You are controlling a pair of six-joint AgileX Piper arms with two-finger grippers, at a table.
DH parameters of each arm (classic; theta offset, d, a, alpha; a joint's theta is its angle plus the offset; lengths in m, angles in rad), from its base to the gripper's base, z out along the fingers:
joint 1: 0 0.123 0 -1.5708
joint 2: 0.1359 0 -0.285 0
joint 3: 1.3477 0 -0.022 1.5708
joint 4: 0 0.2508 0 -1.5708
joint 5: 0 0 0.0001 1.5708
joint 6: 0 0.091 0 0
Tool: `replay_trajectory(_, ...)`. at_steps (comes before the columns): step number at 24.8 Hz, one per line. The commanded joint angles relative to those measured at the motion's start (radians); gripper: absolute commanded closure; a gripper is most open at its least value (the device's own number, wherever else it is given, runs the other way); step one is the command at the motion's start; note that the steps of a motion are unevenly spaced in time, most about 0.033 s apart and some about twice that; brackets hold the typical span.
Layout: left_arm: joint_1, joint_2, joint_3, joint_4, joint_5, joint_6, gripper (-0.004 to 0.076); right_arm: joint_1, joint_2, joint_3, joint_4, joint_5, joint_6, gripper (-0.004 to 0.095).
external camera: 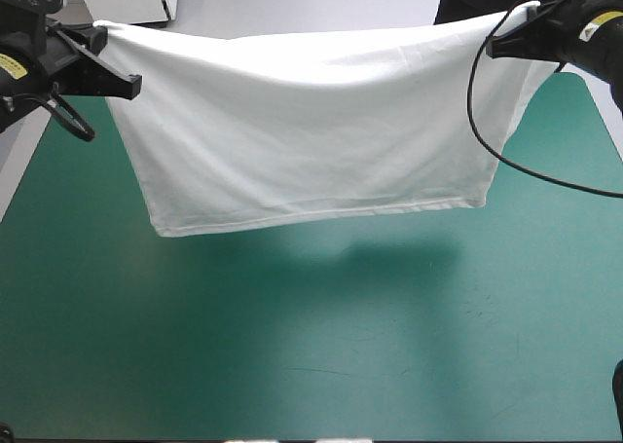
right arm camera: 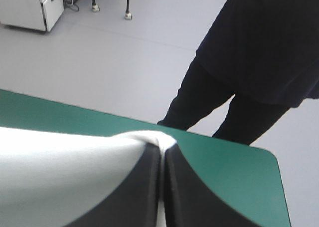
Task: Fold the cloth
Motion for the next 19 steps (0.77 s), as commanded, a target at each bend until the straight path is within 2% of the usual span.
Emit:
replay_trajectory(1, 0.0, 0.023, -0.028, 0.002, -0.177, -0.013, 0.0746, -0.003, 0.026, -0.086, -0.007, -0.163, 0.0, 0.0925)
replay_trajectory(3, 0.0, 0.073, -0.028, 0.015, -0.263, -0.013, 0.0746, -0.018, 0.101, -0.151, 0.013, -0.186, 0.0, 0.0925)
replay_trajectory(6, 0.0, 0.165, -0.028, 0.037, -0.422, -0.013, 0.0746, -0.091, 0.226, -0.265, 0.207, -0.21, -0.069, 0.0925)
replay_trajectory(8, 0.0, 0.224, -0.028, 0.039, -0.477, -0.017, 0.0746, -0.128, 0.297, -0.319, 0.295, -0.223, -0.114, 0.0925)
replay_trajectory(14, 0.0, 0.324, -0.028, 0.043, -0.5, -0.021, 0.0746, -0.152, 0.397, -0.335, 0.351, -0.183, -0.162, 0.0924)
replay_trajectory(17, 0.0, 0.361, -0.028, 0.039, -0.459, -0.049, 0.0746, -0.152, 0.446, -0.335, 0.368, -0.099, -0.168, 0.0925)
replay_trajectory(19, 0.0, 0.376, -0.028, 0.031, -0.394, -0.066, 0.0746, -0.152, 0.468, -0.335, 0.374, -0.032, -0.174, 0.0925)
